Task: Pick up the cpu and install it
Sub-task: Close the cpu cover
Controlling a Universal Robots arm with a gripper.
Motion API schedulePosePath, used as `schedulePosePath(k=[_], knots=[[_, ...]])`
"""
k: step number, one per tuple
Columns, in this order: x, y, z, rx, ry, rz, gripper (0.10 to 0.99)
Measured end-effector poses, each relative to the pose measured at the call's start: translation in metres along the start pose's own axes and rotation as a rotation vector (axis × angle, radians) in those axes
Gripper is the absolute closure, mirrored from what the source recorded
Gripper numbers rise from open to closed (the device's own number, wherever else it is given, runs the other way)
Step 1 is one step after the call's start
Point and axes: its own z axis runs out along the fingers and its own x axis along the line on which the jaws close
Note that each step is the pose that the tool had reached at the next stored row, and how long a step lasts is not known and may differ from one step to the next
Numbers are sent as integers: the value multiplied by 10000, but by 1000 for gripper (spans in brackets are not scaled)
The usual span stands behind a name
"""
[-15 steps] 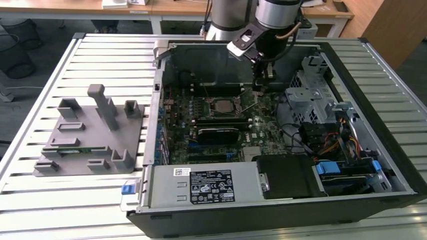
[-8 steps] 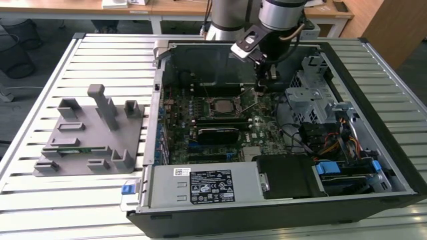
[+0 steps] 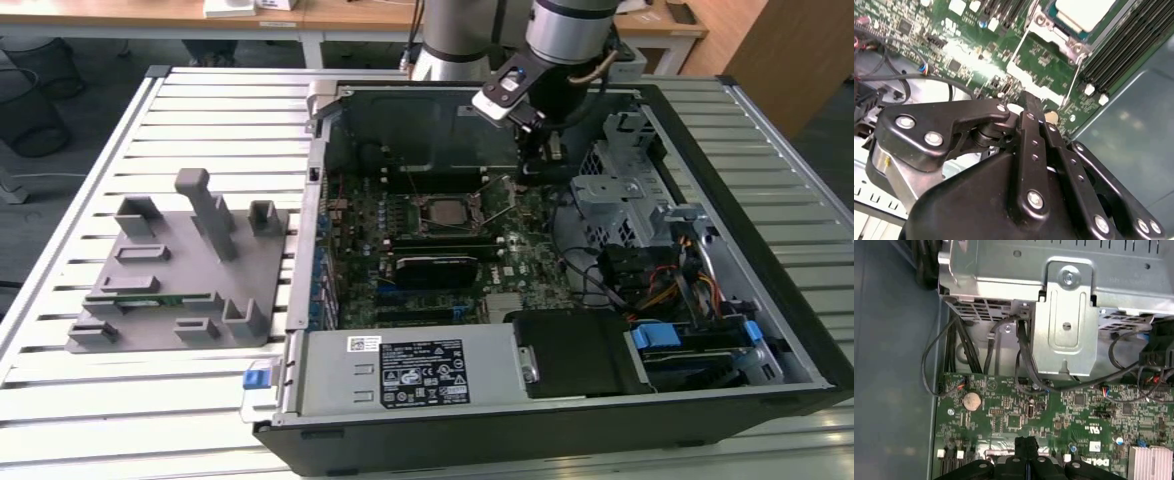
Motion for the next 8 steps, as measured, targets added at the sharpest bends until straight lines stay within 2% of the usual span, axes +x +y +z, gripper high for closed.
schedulePosePath(k=[8], knots=[[19,78,68,46,4,-2,980]])
